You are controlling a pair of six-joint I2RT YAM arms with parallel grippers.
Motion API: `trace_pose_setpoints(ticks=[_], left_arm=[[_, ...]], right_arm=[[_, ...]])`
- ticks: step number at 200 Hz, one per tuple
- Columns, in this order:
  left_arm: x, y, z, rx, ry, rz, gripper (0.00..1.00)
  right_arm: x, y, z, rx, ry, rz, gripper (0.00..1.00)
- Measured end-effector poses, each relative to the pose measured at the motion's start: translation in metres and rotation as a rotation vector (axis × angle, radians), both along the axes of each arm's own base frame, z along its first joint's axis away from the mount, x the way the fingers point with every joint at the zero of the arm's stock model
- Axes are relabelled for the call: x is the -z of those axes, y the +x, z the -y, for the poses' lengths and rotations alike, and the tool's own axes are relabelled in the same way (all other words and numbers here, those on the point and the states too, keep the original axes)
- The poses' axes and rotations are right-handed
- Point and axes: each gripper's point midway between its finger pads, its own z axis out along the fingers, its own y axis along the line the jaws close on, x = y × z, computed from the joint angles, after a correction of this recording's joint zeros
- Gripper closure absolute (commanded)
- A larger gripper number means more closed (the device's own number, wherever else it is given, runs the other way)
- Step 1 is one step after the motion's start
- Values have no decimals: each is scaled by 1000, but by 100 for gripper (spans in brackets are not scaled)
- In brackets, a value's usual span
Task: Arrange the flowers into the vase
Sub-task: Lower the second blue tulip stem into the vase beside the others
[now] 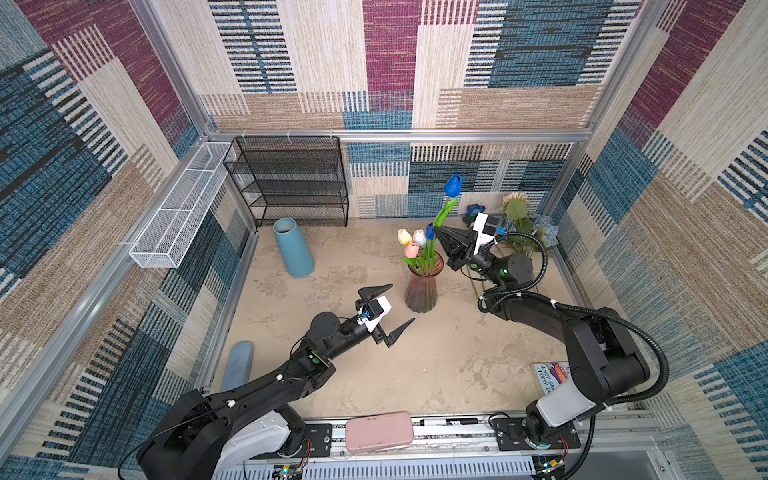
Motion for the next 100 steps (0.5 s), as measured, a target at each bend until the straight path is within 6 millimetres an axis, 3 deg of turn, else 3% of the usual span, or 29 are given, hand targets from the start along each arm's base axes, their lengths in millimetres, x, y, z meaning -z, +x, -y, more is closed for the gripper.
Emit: trace_pose_setpoints(ticks=[75,100], left_arm=[[9,5,1,-15,15,-19,2],[10,5,1,-15,18,-22,1]], right_arm=[[27,9,-3,34,-51,-14,97],[34,11,-3,40,-63,-23,81]])
